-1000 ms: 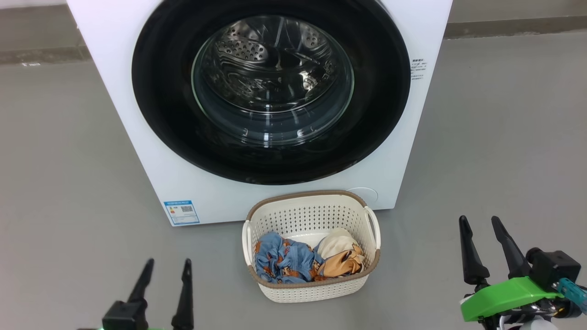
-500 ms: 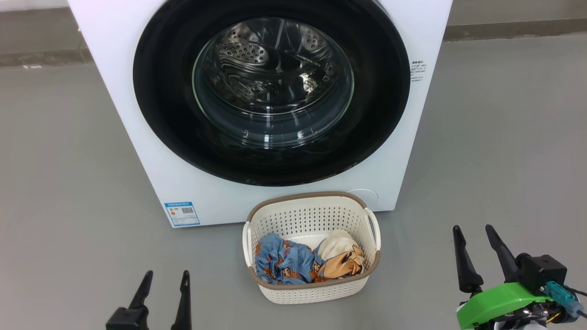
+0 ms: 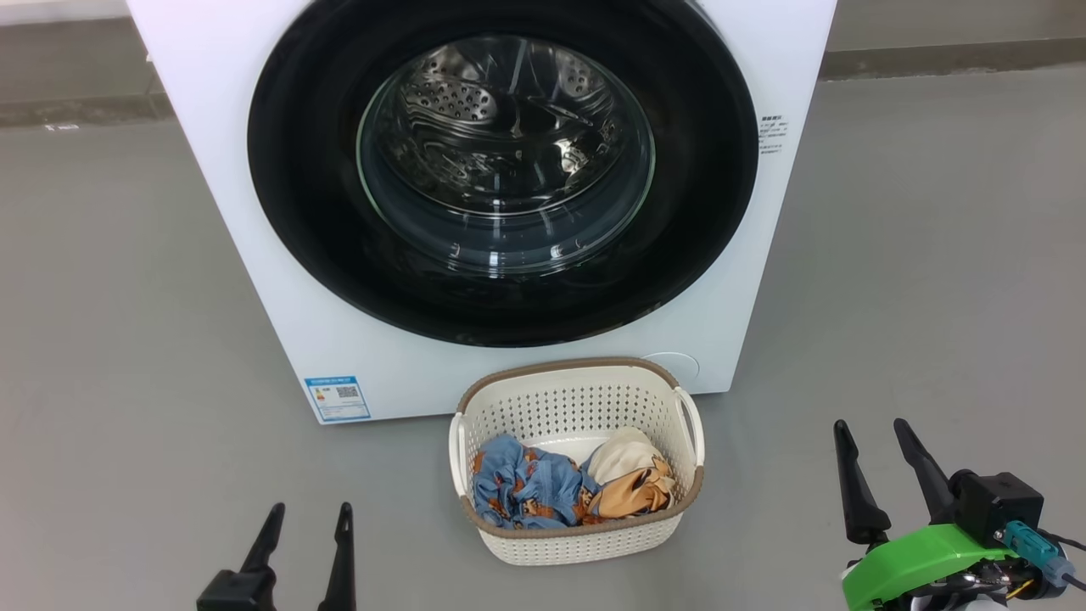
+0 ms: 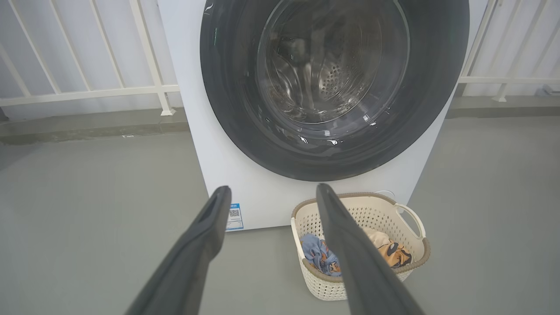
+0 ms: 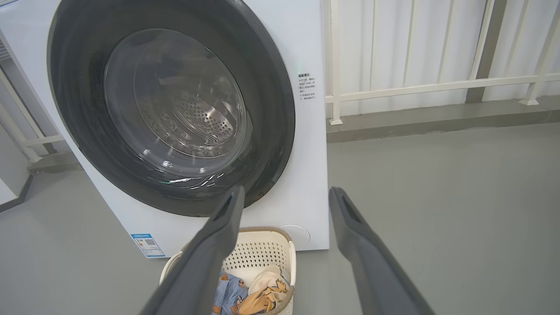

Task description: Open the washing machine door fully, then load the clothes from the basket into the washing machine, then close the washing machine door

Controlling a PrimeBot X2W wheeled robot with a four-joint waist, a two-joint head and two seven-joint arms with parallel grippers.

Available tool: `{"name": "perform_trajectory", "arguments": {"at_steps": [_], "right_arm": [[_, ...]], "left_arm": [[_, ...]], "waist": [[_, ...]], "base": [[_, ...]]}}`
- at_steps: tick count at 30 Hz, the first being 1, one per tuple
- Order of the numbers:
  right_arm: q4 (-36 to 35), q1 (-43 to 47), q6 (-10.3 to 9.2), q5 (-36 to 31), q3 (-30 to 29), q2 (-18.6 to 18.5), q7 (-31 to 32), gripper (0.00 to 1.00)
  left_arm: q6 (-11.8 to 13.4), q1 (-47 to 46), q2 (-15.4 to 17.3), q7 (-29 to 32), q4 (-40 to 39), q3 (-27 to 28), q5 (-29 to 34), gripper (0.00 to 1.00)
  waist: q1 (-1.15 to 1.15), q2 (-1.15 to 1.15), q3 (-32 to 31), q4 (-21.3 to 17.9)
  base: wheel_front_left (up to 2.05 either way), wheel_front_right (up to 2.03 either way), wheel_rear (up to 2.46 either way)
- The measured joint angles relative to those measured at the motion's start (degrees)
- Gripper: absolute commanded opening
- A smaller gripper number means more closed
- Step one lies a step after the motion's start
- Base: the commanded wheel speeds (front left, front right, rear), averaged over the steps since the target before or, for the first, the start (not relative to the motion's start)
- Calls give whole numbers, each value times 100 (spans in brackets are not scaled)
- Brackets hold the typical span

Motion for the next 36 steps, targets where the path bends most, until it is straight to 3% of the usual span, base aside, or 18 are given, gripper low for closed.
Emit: {"name": "perform_trajectory", "arguments": {"at_steps": [14, 36], "right_arm": [[5, -1, 0, -42, 29, -3, 0, 100], [34, -1, 0, -146, 62, -5, 0, 100]], "left_arm": [[11, 0, -1, 0, 16, 3, -271, 100], [-314, 1, -1, 0, 40, -14, -605, 100]], "waist": [[0, 0, -16, -1], [0, 0, -29, 23]], "base": [[0, 0, 0], [5, -1, -3]]}}
